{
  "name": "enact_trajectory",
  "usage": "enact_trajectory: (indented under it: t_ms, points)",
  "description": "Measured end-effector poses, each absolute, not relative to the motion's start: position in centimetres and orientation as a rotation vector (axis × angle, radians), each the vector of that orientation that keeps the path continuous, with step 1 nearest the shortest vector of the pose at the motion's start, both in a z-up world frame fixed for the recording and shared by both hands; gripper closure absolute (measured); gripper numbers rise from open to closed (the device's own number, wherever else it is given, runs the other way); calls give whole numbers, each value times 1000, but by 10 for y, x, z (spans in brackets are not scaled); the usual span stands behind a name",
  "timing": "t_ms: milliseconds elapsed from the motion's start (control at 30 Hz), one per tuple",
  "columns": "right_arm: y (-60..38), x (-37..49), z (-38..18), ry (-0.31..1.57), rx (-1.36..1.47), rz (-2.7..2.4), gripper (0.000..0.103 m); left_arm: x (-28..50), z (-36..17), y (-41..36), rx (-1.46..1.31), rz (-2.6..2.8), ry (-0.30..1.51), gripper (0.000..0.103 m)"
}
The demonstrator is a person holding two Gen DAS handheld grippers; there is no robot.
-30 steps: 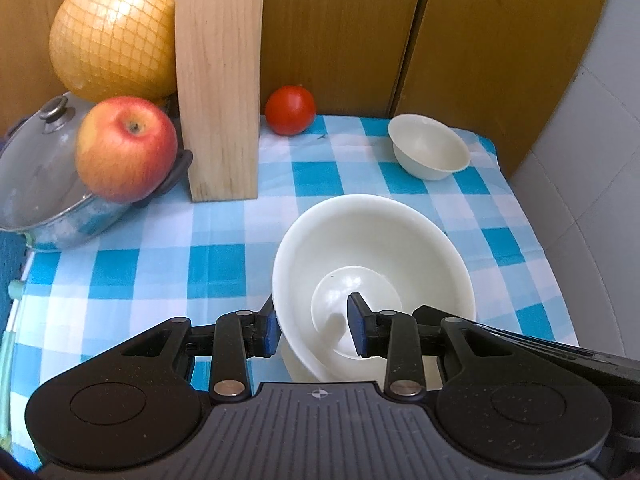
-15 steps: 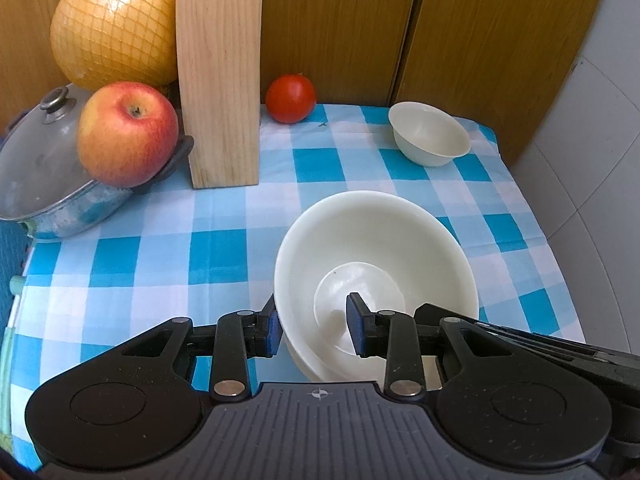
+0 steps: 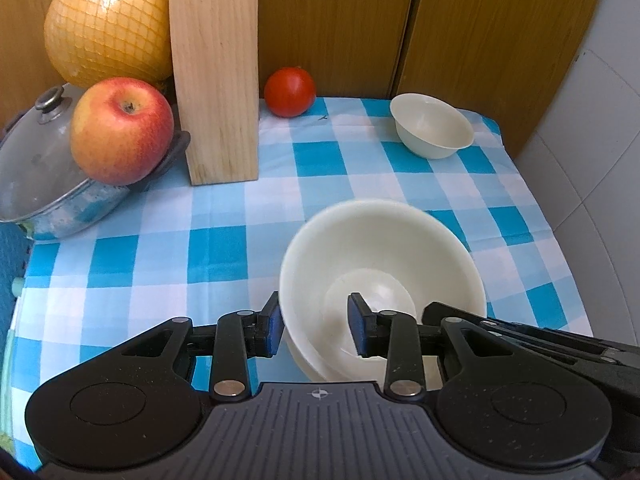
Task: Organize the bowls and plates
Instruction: 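Open both grippers to release the nested bowl, then move both grippers to the last cream bowl by the tomato and grasp its rim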
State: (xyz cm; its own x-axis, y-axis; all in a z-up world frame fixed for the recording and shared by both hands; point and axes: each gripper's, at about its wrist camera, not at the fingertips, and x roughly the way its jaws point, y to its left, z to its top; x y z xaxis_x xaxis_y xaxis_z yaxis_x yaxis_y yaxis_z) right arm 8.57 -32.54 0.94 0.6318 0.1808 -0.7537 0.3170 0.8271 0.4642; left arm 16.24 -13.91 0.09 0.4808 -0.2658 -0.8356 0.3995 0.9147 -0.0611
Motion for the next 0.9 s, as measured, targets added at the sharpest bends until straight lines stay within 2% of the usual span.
enact_trajectory:
  t_ms: [67, 167, 600, 833, 900]
  points:
    - [-326, 85, 10, 893, 600, -100, 86, 162, 1, -139, 155, -400, 981, 55]
    - [-331, 83, 11, 886, 606, -113, 82, 162, 3, -137, 162, -381, 959, 39]
    - [-353, 81, 13, 857, 622, -152, 81, 166, 4, -146, 173, -379, 945, 38]
    - [-363, 90, 13, 852, 628, -159, 80, 178, 6, -154, 158, -388, 945, 35]
    - [-369, 94, 13, 843, 635, -168, 79, 183, 8, -157, 145, -393, 946, 32]
